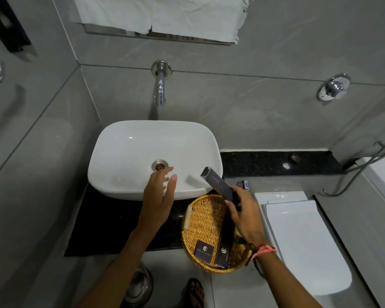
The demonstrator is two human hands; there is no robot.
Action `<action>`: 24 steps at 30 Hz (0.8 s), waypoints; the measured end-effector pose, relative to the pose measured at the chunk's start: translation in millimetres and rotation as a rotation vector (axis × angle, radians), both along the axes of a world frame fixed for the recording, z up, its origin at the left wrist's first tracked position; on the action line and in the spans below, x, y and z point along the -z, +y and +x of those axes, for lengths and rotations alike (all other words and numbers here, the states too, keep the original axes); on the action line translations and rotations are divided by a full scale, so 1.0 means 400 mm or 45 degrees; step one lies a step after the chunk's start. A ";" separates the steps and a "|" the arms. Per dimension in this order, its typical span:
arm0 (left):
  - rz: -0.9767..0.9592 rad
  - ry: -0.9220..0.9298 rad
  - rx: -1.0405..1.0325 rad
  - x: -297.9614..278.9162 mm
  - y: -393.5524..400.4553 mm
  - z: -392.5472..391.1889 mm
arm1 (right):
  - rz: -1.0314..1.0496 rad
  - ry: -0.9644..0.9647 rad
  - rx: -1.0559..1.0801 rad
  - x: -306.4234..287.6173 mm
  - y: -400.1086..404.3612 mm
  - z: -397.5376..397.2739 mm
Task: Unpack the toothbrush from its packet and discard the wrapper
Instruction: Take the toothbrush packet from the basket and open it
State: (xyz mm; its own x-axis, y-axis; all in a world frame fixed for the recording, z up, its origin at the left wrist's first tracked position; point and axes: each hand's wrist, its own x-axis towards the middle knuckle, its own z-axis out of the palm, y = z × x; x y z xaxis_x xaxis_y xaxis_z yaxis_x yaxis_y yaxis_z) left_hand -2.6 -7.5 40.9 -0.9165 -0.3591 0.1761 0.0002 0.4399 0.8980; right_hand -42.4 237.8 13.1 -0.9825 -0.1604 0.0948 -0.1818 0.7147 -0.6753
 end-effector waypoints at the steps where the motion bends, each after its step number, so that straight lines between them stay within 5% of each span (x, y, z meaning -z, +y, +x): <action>1: 0.262 -0.087 0.049 -0.014 -0.007 0.002 | 0.059 0.038 -0.085 -0.014 0.010 -0.006; 3: 0.621 -0.219 0.226 -0.032 -0.019 0.009 | 0.208 0.083 -0.211 -0.045 0.021 -0.022; 7: 0.841 -0.313 0.345 -0.040 -0.020 0.035 | 0.458 0.177 -0.389 -0.098 0.010 -0.052; 14: 0.950 -0.249 0.265 -0.005 -0.035 0.068 | 0.728 0.393 -0.531 -0.161 -0.044 -0.077; 19: 1.291 -0.170 0.309 0.031 -0.065 0.086 | 0.753 0.484 -0.597 -0.205 -0.072 -0.095; 24: 1.231 -0.102 0.250 0.028 -0.068 0.096 | 0.806 0.502 -0.657 -0.232 -0.102 -0.105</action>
State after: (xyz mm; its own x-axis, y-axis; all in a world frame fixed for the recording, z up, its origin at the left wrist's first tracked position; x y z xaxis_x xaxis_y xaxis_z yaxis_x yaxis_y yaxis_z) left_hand 35.7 -34.8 29.5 -0.9717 -0.1558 -0.1778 -0.0819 -0.4840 0.8712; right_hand -84.4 197.2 105.8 -0.6890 -0.7085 0.1530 -0.7174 0.6966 -0.0047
